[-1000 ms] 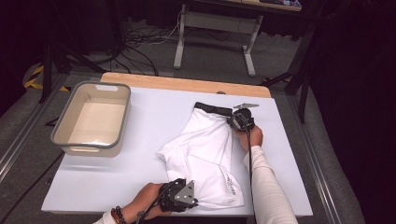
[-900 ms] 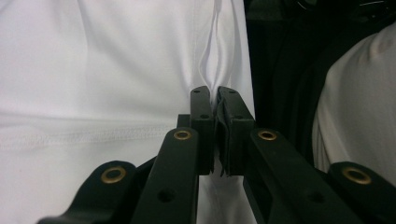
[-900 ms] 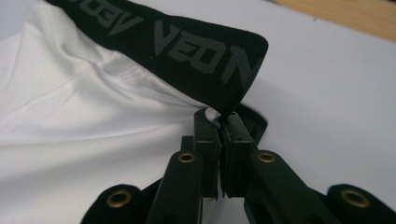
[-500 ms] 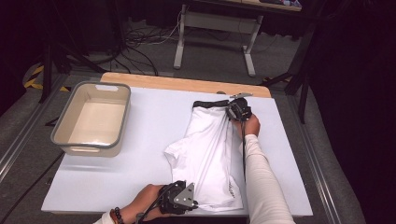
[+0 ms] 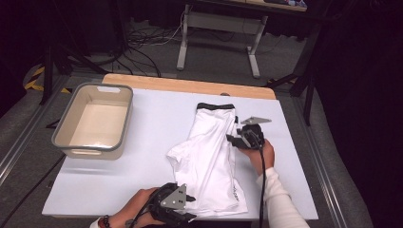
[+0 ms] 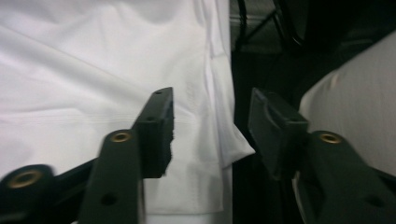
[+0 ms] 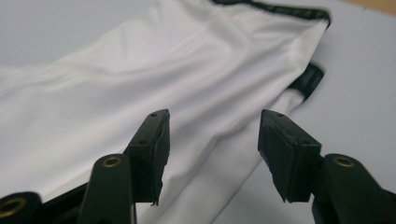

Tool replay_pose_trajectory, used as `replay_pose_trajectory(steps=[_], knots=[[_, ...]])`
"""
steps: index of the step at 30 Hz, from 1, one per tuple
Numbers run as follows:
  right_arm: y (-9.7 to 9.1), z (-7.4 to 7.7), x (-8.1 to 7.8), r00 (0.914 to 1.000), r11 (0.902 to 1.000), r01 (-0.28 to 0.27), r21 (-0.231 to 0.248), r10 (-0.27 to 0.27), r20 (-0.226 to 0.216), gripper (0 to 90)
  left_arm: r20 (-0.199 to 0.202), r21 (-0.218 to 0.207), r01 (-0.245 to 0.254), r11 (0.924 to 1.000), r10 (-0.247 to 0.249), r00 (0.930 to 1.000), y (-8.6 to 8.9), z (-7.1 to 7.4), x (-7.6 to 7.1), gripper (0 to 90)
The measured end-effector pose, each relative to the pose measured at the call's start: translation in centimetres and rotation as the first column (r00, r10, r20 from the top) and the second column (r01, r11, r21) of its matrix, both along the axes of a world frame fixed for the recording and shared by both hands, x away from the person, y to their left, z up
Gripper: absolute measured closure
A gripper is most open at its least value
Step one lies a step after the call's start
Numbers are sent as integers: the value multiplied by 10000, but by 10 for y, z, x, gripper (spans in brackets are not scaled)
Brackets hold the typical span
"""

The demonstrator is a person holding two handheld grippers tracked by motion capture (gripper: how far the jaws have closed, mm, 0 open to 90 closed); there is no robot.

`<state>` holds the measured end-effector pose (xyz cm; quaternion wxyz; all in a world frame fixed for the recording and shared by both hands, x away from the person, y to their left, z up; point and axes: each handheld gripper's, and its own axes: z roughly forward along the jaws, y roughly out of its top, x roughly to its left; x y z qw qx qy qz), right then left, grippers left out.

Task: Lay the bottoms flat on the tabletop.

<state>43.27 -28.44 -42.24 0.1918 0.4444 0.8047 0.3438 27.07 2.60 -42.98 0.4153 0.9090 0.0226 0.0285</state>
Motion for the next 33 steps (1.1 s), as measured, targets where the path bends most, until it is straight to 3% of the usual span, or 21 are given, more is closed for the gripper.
replay_pose_trajectory(steps=[4, 6, 8, 9, 10, 11, 12, 13, 14, 16, 17, 20, 21, 22, 24, 25, 27, 28, 29, 30, 33], knots=[[-5, -14, -24, 9999, 9994, 29, 346, -23, -168, 367, 435, -571, -1088, 9924, 1113, 9928, 8, 8, 11, 378], [-4, -18, -23, 9993, 9992, 164, 370, -152, -331, 335, 813, -600, -1851, 9809, 1896, 9785, 13, 9, 21, 346], [-4, -22, -15, 9989, 9984, 447, 357, -440, -189, 332, 980, -876, -2638, 9606, 2719, 9573, 20, 8, 37, 335], [-5, -23, -10, 9979, 9974, 643, 317, -643, -15, 333, 891, -1091, -3130, 9435, 3229, 9422, 26, 7, 49, 332], [-7, -24, -2, 9955, 9949, 924, 404, -931, 160, 330, 698, -1229, -3336, 9347, 3435, 9366, 28, 6, 55, 332], [-9, -25, 2, 9940, 9931, 1066, 479, -1076, 183, 324, 663, -1299, -3620, 9231, 3723, 9257, 32, 4, 63, 332], [-11, -27, 10, 9928, 9907, 1196, 649, -1199, 8, 304, 743, -1258, -3859, 9139, 3965, 9150, 33, 2, 68, 331], [-12, -28, 16, 9918, 9881, 1275, 858, -1260, -228, 291, 523, -1214, -4131, 9026, 4214, 9054, 37, -1, 79, 323], [-12, -28, 16, 9918, 9881, 1275, 858, -1260, -228, 291, 523, -1214, -4131, 9026, 4214, 9054, 37, -1, 79, 306], [-14, -27, 40, 9858, 9745, 1645, 1526, -1570, -603, 281, 699, -1176, -4407, 8899, 4501, 8902, 40, -6, 90, 308], [-13, -27, 46, 9841, 9736, 1725, 1497, -1639, -685, 279, 502, -1005, -4388, 8930, 4450, 8941, 40, -11, 99, 308], [-11, -27, 58, 9796, 9728, 1946, 1258, -1863, -754, 294, 640, -691, -4437, 8935, 4478, 8918, 38, -16, 104, 308], [-11, -26, 67, 9715, 9620, 2307, 1460, -2193, -901, 357, 303, -529, -4444, 8943, 4462, 8944, 37, -22, 108, 306], [-11, -26, 72, 9690, 9603, 2418, 1392, -2313, -871, 389, 88, -492, -4397, 8968, 4406, 8977, 36, -24, 110, 314], [-9, -26, 75, 9665, 9594, 2518, 1270, -2426, -837, 418, 102, -372, -4381, 8981, 4388, 8985, 34, -26, 111, 323], [-8, -26, 77, 9644, 9589, 2603, 1131, -2526, -781, 476, 172, -262, -4399, 8976, 4404, 8976, 32, -27, 112, 322], [-3, -26, 81, 9620, 9617, 2722, 333, -2711, -342, 669, 60, -88, -4330, 9014, 4330, 9014, 31, -30, 113, 345], [-3, -26, 81, 9620, 9617, 2722, 333, -2711, -342, 669, 60, -88, -4330, 9014, 4330, 9014, 31, -30, 113, 347], [-7, -26, 84, 9636, 9624, 2671, 490, -2659, -286, 761, -15, -29, -4332, 9013, 4332, 9013, 31, -31, 114, 344], [-10, -27, 85, 9626, 9603, 2704, 692, -2682, -393, 791, -101, 90, -4367, 8996, 4368, 8995, 30, -32, 116, 337], [-13, -26, 89, 9645, 9614, 2624, 831, -2588, -525, 835, -100, 180, -4341, 9007, 4343, 9007, 29, -33, 115, 341]])
